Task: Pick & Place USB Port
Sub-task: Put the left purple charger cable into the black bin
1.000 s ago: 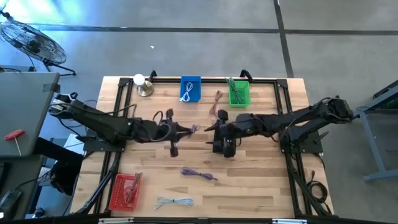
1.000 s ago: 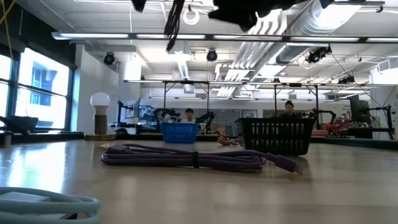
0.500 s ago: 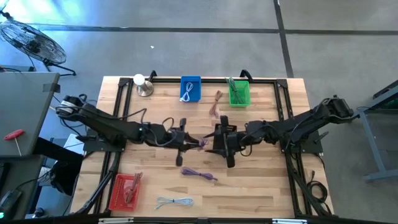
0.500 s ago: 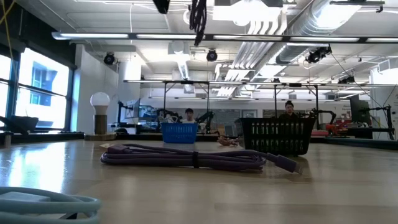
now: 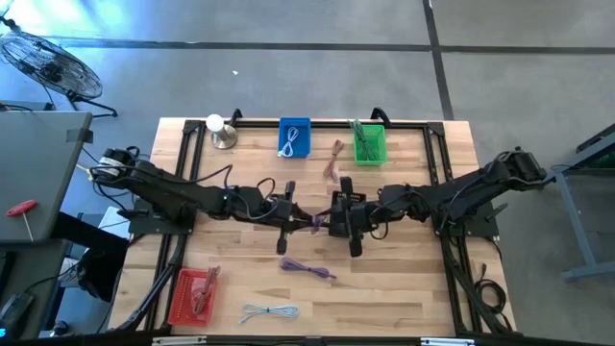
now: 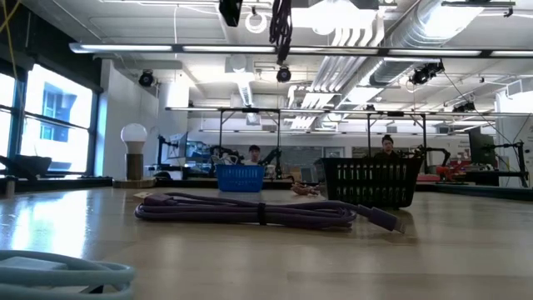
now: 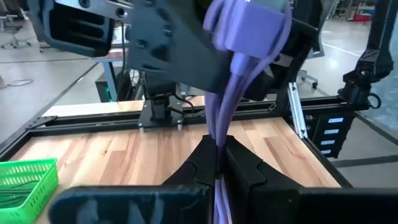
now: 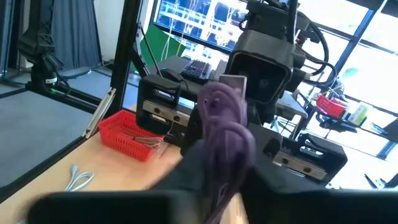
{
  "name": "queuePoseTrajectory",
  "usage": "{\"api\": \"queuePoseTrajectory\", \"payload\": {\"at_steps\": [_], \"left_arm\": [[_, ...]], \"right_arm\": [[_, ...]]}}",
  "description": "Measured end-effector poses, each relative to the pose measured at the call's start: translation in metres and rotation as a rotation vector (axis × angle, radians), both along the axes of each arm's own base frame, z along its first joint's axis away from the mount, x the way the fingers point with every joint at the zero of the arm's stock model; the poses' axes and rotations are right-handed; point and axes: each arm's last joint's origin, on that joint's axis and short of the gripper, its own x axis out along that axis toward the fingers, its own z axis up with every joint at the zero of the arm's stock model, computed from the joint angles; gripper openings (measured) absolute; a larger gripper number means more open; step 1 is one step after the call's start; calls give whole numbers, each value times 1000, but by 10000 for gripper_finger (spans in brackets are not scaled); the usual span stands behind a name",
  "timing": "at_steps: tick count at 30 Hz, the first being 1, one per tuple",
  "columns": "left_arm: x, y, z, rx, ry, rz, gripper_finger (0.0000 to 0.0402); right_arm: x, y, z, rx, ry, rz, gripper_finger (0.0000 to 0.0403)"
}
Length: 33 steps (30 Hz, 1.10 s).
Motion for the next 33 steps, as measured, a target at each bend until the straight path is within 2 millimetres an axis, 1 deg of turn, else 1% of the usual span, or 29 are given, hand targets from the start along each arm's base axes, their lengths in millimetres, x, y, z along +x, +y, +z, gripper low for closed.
{"api": "queuePoseTrajectory", "payload": {"at_steps": [1, 2, 3, 5, 8, 12, 18, 21, 26, 29, 33], "left_arm": [[0, 0, 0, 1, -1, 0, 5], [0, 0, 0, 7, -2, 0, 5], [0, 0, 0, 14, -3, 0, 6], [0, 0, 0, 30, 0, 12, 12], [0, 1, 0, 36, 1, 13, 28], [0, 0, -1, 40, 6, 7, 49], [0, 0, -1, 37, 11, 6, 64], [0, 0, -2, 36, 21, 4, 69], [-1, -1, -4, 38, 38, -9, 76], [-1, 0, -5, 43, 51, 7, 76], [-1, 1, -6, 82, 66, 50, 76]], "right_arm": [[0, 0, 0, -4, 0, -2, 40], [0, 0, 0, -12, -1, -4, 25], [0, 0, 0, -18, -2, -4, 19], [0, 0, 0, -17, -3, -35, 23], [-1, 1, 0, -26, 0, -73, 15], [-2, 6, -2, -29, 20, -99, 15], [-7, 17, -8, -65, 71, -193, 15], [-12, 22, -10, -97, 106, -280, 15], [-27, 25, -7, -143, 133, -565, 15], [-33, 23, -5, -84, 145, -621, 15], [-38, 14, -7, 106, 175, -618, 15]]}}
